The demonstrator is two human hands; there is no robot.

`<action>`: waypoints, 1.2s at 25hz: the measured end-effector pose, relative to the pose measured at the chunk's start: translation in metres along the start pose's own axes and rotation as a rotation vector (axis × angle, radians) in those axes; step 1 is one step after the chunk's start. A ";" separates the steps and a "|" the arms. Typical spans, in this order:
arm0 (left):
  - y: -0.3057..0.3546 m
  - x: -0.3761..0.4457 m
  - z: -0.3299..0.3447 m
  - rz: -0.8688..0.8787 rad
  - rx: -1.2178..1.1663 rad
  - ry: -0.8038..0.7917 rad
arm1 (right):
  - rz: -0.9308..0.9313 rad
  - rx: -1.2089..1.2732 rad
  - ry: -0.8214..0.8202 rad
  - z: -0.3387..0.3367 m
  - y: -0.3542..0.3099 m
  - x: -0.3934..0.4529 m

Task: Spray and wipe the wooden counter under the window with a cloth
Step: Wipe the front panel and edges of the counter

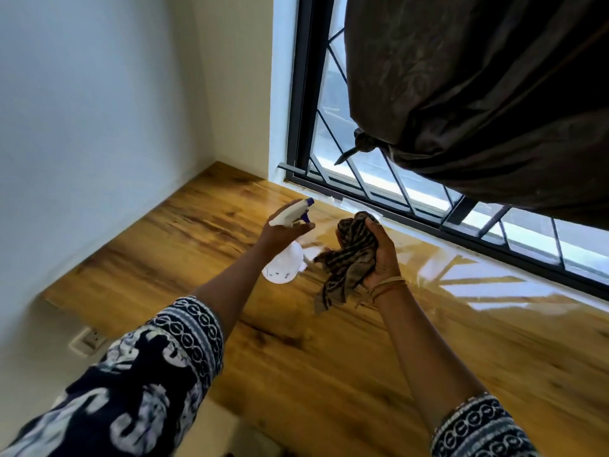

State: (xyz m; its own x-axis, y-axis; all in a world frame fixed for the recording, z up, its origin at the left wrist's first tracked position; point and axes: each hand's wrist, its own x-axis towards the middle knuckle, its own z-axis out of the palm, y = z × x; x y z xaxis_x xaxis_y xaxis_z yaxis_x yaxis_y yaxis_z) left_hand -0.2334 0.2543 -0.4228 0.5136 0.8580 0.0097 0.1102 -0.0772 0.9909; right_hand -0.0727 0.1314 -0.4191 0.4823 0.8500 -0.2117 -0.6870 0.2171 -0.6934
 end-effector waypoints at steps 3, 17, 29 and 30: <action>-0.002 0.016 0.013 -0.025 -0.088 -0.011 | 0.069 -0.025 -0.011 -0.013 -0.002 0.018; 0.027 0.002 0.014 -0.222 0.066 -0.381 | 0.141 -0.232 0.055 -0.012 -0.004 0.055; 0.025 0.015 -0.011 -0.249 0.199 -0.307 | 0.063 -0.249 0.107 0.015 0.004 0.053; 0.025 0.014 -0.012 -0.262 0.197 -0.287 | 0.064 -0.250 0.113 0.017 0.005 0.054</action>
State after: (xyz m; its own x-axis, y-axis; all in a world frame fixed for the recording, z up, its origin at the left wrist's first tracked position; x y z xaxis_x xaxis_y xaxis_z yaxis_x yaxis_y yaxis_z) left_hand -0.2335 0.2710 -0.3962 0.6592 0.6878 -0.3039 0.4145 0.0049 0.9101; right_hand -0.0595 0.1862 -0.4221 0.5094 0.7965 -0.3257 -0.5693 0.0281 -0.8217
